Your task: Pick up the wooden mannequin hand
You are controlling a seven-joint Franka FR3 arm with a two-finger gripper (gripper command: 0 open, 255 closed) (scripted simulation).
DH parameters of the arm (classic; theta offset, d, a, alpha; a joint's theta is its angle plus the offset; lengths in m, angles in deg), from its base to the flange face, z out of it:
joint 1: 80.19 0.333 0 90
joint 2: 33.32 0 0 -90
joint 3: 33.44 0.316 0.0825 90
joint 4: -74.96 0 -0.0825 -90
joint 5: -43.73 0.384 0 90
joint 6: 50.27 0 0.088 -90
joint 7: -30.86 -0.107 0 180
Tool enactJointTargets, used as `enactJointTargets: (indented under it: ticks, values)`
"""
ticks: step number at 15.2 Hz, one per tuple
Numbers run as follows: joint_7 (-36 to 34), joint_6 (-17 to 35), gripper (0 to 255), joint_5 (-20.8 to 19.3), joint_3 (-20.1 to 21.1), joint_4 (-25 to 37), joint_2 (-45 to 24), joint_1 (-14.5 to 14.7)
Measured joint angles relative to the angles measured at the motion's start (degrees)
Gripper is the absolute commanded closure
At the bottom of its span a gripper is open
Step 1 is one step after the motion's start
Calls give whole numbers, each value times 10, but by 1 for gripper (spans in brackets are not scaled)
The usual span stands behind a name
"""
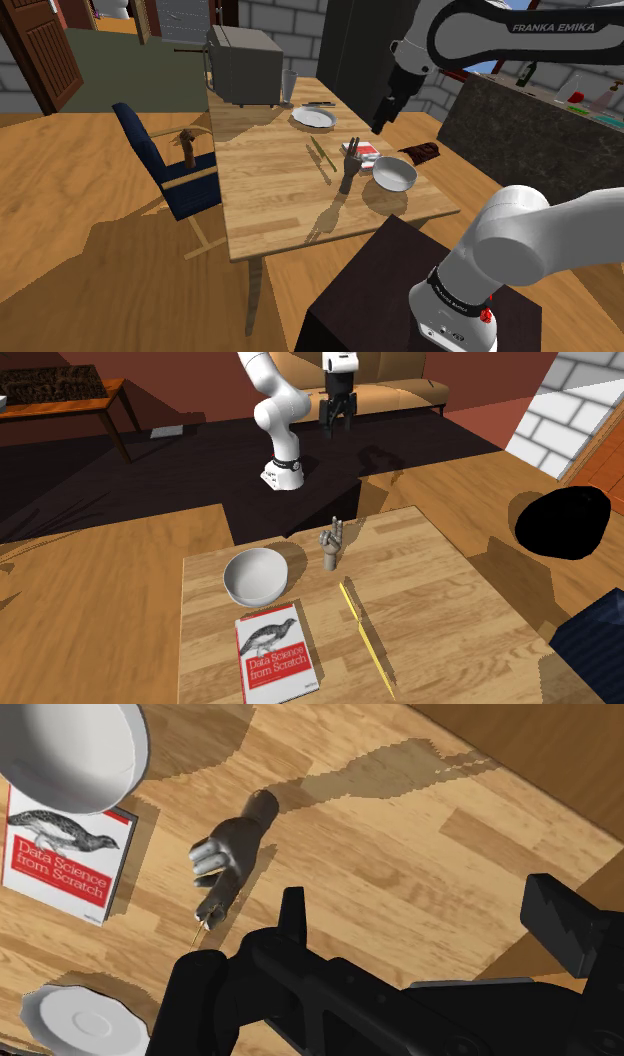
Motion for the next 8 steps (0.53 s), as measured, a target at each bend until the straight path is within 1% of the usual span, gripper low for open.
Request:
enactJointTargets:
  ticks: [3, 8]
  values:
    - [37, 64, 0, -20, -34, -26, -27, -5]
    - [100, 177, 0, -44, -92, -42, -107, -6]
